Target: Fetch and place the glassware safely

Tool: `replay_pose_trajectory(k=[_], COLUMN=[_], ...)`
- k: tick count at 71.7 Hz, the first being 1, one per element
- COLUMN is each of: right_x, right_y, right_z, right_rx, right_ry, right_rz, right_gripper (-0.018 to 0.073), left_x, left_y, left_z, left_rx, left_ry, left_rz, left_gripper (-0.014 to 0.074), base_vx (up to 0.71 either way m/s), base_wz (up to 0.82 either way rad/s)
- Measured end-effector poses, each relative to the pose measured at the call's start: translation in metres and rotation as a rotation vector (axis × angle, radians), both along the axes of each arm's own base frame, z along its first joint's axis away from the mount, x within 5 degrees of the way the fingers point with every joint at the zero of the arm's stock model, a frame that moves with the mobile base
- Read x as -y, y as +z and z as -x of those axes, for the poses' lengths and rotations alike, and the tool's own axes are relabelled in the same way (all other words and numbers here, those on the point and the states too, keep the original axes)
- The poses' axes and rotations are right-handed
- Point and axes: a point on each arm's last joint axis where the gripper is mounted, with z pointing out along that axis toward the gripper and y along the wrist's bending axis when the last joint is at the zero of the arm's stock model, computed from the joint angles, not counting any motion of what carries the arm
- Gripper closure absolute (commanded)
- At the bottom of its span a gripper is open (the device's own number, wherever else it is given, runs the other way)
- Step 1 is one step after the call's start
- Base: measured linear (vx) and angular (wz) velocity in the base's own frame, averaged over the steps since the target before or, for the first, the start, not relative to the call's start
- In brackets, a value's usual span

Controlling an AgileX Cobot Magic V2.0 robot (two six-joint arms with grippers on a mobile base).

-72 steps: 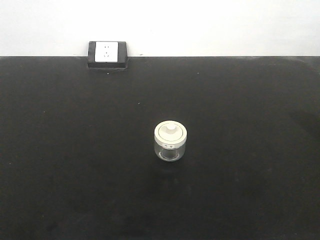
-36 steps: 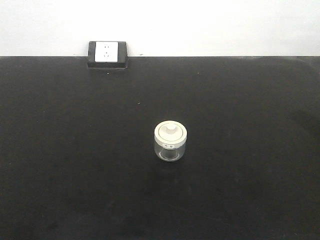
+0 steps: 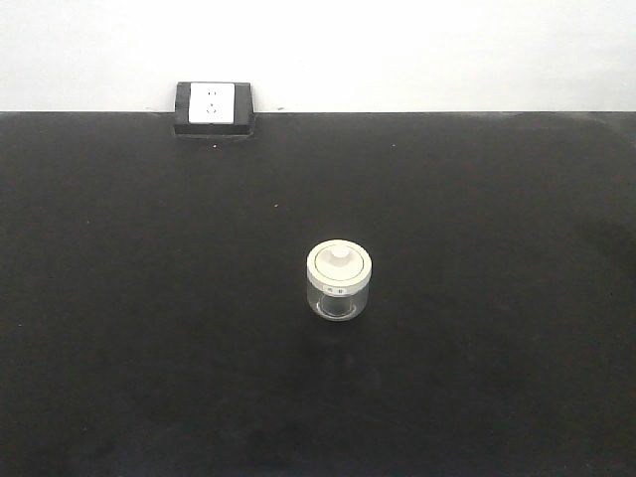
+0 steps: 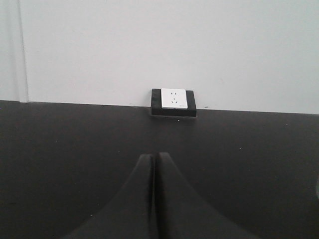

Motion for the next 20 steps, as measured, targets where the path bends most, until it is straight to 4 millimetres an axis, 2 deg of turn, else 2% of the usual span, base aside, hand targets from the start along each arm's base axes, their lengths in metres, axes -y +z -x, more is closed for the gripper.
replay_pose_trajectory(k=[20], right_x=[0.0000], right_y=[0.0000], right_z=[0.0000], right_rx=[0.000], right_ry=[0.000], right_rz=[0.000], right_gripper=[0.0567], left_x=[0.0000], left_y=[0.0000], left_z=[0.0000], left_rx=[0.000], left_ry=[0.000], left_rz=[0.000], left_gripper=[0.0603], base_vx=[0.00], base_wz=[0.00])
